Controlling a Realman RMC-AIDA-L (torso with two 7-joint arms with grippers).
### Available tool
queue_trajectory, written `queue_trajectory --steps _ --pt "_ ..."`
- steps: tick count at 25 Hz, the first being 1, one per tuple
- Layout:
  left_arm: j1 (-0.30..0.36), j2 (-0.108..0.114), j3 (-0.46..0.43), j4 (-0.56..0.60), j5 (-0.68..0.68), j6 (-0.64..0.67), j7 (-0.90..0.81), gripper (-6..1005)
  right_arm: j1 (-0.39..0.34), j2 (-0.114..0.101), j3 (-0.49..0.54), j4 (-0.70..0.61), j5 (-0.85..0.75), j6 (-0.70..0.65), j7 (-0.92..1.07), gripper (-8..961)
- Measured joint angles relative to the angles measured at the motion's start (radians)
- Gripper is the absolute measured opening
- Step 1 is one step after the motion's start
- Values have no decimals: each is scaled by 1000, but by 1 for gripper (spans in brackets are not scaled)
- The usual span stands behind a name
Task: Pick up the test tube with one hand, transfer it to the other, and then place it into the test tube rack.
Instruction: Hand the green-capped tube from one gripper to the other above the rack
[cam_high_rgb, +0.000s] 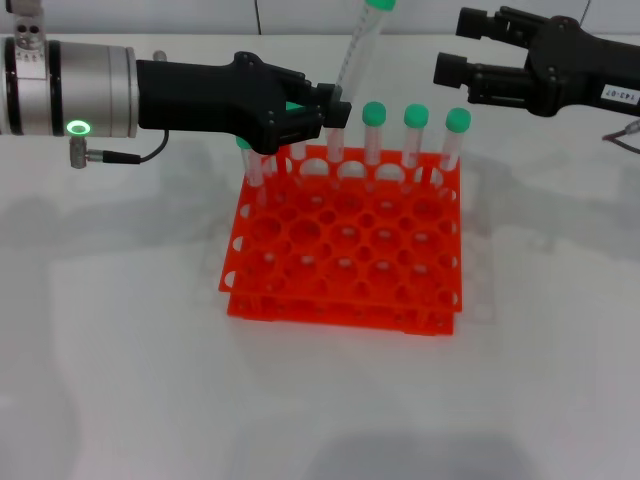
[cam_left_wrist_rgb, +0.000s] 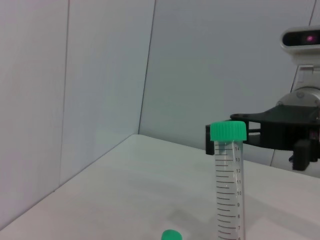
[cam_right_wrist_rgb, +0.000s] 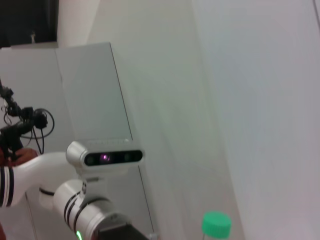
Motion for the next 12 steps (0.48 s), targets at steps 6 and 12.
queue_trajectory --steps 6,12 --pt "2 -1 0 4 0 8 0 250 17 4 -12 28 44 9 -3 840" --pt "2 -8 0 5 1 8 1 254 41 8 -33 57 63 12 -11 840"
